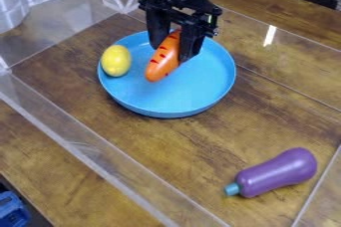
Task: Move the carrot to the right side
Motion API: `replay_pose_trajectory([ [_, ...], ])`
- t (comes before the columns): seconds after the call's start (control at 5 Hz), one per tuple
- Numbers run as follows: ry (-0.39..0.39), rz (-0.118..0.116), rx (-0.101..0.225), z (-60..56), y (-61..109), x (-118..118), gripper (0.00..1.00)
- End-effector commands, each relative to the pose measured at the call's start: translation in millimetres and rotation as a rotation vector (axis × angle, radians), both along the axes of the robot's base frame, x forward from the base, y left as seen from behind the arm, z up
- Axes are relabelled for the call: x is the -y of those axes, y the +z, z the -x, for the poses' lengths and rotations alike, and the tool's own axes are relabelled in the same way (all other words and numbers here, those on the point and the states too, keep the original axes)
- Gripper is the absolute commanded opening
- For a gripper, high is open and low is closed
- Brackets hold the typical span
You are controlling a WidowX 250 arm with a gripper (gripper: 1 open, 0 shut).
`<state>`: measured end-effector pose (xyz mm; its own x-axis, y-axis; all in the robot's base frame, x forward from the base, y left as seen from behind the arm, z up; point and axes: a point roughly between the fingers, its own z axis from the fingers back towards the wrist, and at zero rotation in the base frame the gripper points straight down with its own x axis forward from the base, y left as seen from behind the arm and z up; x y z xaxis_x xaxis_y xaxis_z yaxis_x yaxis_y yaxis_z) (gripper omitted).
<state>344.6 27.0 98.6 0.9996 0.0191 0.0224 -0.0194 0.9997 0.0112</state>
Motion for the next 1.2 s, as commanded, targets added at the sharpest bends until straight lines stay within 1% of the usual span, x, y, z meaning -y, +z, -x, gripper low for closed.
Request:
replay_pose_trajectory([
  [0.0,-0.013,-0.008,0.119,-6.7,40.1,5.4,0.0],
  [0.8,-0.04,0.003,0.104,-6.8,43.6,26.2,0.0],
  [1.0,-0.046,0.003,0.098,-7.1,44.2,29.6,0.0],
])
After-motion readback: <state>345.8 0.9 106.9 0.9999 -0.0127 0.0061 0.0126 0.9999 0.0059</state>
